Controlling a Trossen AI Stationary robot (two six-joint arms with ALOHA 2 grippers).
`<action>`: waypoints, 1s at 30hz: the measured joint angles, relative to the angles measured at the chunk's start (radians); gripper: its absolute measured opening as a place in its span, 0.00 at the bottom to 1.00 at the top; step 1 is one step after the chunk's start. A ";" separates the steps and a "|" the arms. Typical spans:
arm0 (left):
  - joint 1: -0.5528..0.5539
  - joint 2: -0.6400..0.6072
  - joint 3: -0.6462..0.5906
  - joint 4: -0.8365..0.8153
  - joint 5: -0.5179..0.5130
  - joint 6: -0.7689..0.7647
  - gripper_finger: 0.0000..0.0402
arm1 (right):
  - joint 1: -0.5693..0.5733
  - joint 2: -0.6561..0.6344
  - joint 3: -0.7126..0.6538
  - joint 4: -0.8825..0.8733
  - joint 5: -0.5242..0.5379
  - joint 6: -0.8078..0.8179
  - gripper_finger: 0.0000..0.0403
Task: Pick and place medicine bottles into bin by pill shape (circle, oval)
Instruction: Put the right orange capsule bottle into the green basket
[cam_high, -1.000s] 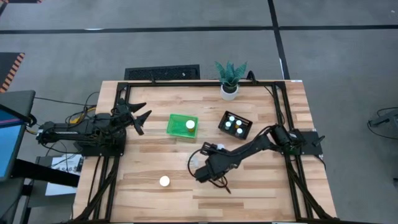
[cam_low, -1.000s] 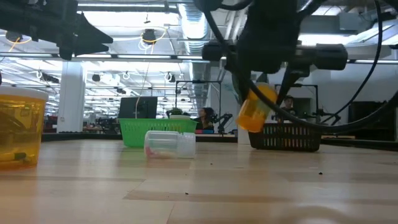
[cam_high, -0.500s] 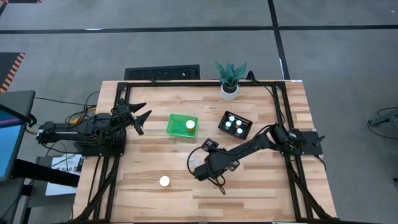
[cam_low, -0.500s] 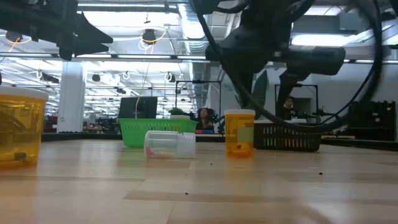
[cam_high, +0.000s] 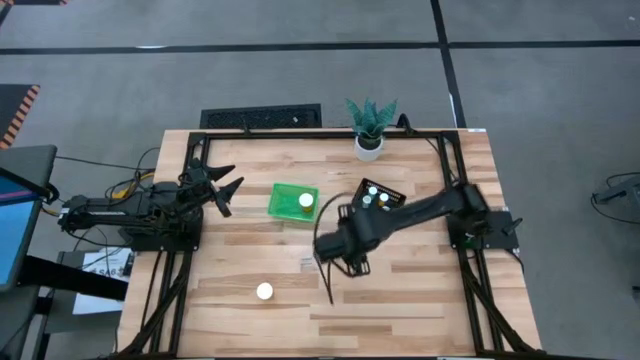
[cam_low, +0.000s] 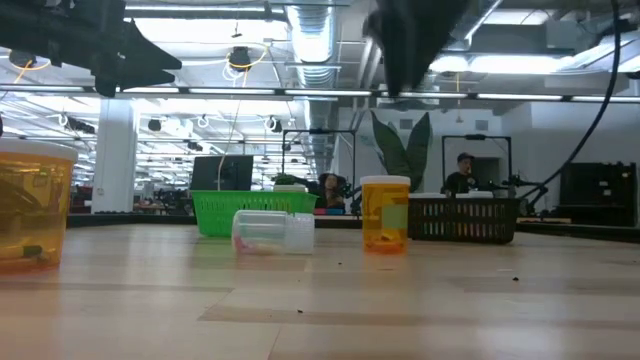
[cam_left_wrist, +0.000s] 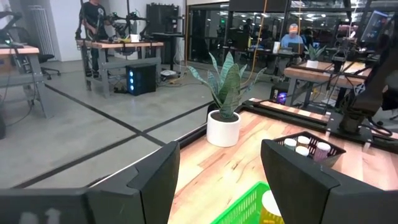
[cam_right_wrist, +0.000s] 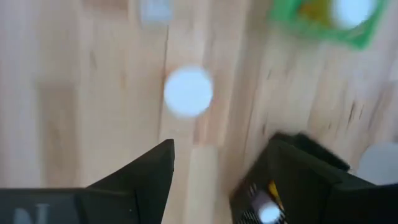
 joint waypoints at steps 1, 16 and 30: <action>0.000 0.000 0.000 0.000 0.000 0.000 0.55 | -0.009 -0.030 -0.003 0.035 0.000 0.019 0.66; 0.000 0.000 0.000 -0.010 0.000 0.016 0.55 | -0.053 -0.121 -0.299 0.394 -0.137 0.072 0.66; 0.000 0.000 0.000 -0.010 0.000 0.019 0.55 | -0.072 -0.122 -0.382 0.477 -0.138 0.066 0.80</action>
